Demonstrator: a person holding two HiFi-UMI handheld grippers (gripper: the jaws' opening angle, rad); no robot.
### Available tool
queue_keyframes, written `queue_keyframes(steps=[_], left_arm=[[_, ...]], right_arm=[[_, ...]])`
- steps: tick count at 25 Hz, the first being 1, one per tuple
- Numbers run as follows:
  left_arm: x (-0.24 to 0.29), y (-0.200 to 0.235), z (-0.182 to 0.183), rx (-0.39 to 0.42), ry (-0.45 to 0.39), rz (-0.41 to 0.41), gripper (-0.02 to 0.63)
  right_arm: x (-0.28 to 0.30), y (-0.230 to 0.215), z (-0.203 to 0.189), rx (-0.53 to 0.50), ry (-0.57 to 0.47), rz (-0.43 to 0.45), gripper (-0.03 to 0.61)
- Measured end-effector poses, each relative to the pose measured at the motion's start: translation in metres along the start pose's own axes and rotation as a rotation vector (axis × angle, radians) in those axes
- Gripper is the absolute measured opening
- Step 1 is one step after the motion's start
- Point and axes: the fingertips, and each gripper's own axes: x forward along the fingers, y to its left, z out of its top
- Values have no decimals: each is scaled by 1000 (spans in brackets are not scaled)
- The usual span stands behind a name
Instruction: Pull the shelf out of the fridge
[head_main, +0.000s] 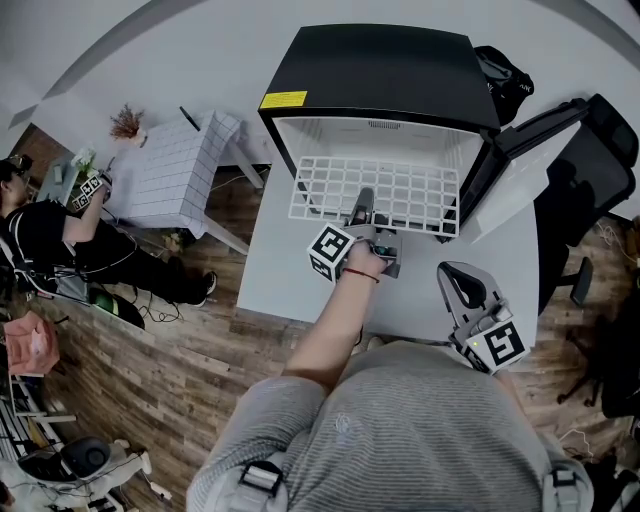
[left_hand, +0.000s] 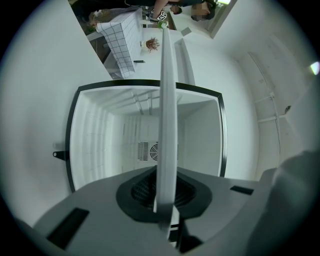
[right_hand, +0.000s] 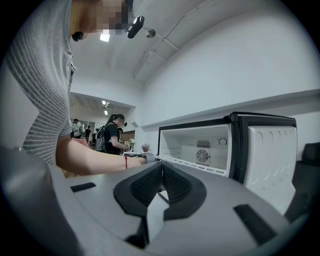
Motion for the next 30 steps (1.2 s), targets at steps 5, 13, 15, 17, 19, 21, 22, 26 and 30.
queue_keyframes(steps=[5, 13, 15, 17, 19, 21, 22, 26, 30], left_arm=[[0, -4, 0, 10, 6, -10, 37], [-10, -8, -3, 5, 8, -9, 37], [-19, -2, -4, -15, 2, 15, 37], [-32, 10, -4, -33, -2, 49, 37], [-47, 20, -4, -30, 1, 75, 37], [-62, 27, -3, -28, 1, 86, 37], [-69, 29, -2, -30, -1, 88, 37], [-94, 27, 11, -26, -31, 77, 37], [-116, 13, 38, 74, -78, 38, 37]], right_arm=[[3, 0, 0, 2, -2, 1, 14], [1, -5, -2, 4, 3, -12, 14], [2, -6, -1, 5, 1, -11, 14], [3, -7, -1, 4, 2, -7, 14], [3, -7, -1, 3, 4, -3, 14], [3, -6, -2, 2, 2, 1, 14], [4, -5, -3, 1, 1, 4, 14], [6, -2, -5, -1, 1, 18, 14], [10, 1, -6, -2, 2, 31, 14]])
